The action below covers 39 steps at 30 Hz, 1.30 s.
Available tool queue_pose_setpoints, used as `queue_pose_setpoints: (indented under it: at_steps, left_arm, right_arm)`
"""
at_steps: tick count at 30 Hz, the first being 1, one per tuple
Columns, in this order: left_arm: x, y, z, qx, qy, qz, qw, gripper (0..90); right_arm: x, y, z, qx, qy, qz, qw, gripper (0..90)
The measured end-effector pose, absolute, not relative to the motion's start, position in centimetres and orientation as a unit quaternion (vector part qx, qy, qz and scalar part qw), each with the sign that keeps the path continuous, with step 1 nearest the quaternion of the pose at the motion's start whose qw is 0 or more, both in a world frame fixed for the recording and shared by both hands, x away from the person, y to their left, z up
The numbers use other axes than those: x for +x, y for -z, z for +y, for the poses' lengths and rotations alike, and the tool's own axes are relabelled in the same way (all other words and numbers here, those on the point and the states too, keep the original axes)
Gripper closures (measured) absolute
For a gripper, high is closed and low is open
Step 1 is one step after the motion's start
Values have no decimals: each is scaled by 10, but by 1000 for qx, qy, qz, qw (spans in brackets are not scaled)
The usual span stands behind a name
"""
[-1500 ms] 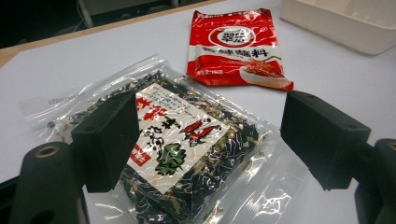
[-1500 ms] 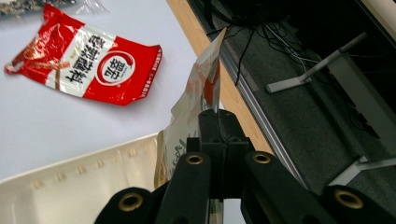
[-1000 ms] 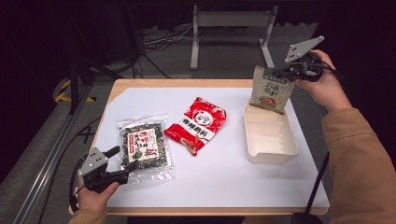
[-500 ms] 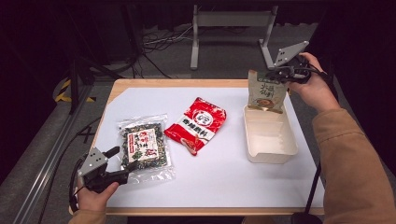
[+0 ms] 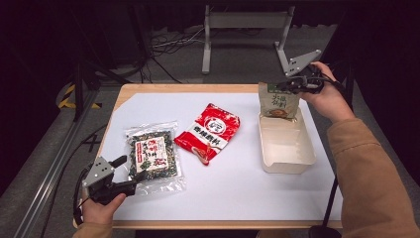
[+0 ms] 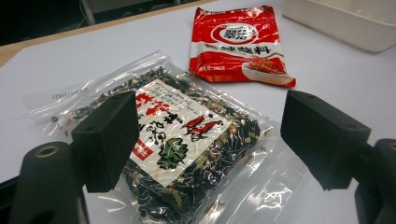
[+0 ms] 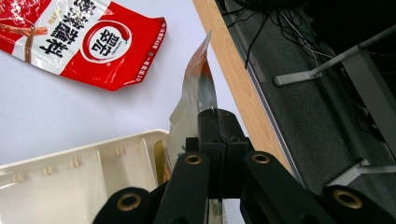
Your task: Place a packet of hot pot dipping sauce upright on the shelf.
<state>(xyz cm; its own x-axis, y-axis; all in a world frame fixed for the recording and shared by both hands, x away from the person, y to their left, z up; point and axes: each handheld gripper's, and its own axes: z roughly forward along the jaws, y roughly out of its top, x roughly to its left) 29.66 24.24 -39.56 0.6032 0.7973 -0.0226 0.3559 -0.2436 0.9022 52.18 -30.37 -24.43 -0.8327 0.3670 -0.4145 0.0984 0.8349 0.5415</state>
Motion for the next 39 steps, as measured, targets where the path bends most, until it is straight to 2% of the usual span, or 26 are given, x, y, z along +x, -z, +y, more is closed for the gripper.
queue_pose_setpoints:
  at_steps: [26,34,39]
  left_arm:
    - [299,396,240,756,-225,381,482,200]
    - [299,396,240,757,-226,378,482,199]
    - [299,396,241,755,-224,381,484,200]
  right_arm:
    - [523,262,-305,148,-265,922,241,898]
    - [519,258,-297,126,-300,921,215,900]
    - [522,269,-298,124,-285,930,196,899]
